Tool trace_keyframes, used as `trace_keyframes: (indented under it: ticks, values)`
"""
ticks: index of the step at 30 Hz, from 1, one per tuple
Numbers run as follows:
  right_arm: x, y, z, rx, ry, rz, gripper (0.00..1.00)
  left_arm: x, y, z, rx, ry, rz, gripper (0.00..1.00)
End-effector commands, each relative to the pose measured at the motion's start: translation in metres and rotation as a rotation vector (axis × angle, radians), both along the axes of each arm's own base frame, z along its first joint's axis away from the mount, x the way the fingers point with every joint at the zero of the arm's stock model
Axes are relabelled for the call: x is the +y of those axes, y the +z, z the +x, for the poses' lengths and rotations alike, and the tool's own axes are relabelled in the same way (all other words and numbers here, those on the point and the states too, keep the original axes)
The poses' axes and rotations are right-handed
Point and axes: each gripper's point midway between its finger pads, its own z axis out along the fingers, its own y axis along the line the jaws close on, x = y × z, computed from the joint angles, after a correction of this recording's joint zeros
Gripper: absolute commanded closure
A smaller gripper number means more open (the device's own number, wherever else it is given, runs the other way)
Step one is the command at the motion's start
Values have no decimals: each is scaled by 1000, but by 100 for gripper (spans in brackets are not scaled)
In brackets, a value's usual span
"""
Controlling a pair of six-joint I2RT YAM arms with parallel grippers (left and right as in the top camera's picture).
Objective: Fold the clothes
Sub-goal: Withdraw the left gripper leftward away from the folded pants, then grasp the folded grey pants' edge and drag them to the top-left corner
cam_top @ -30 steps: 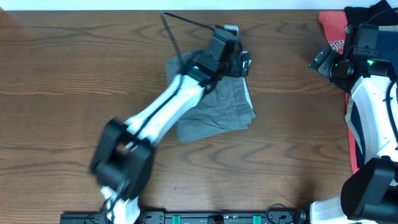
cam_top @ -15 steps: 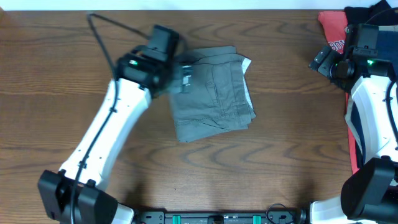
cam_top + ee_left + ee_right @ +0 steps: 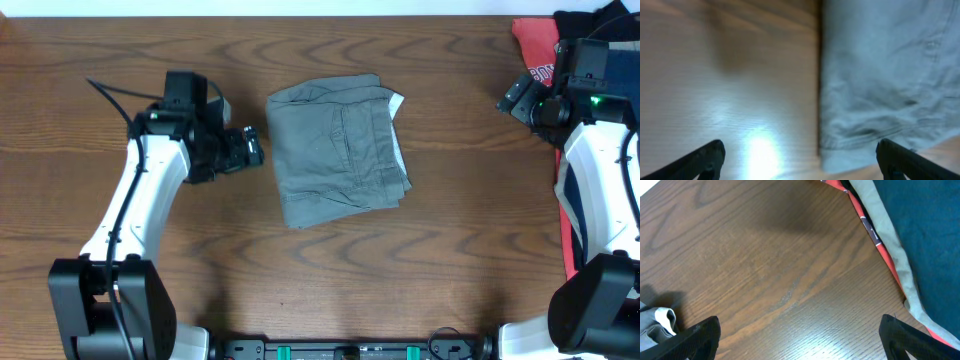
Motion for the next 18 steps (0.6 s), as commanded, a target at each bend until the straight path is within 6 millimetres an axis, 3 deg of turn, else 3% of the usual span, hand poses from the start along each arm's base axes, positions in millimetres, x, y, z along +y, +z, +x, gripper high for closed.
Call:
trace_keyframes:
  ticks: [1,11,18]
  values:
    - [0,11,2,-26,6,-10,1,-29,-12,-13,18,-67,-208,2]
    - [0,11,2,-26,6,-10,1,-36,-48,-17,-8,-4,-276,2]
    - [0,11,2,-26,6,-10,1,-35,-52,-7,-58,35,-285,1]
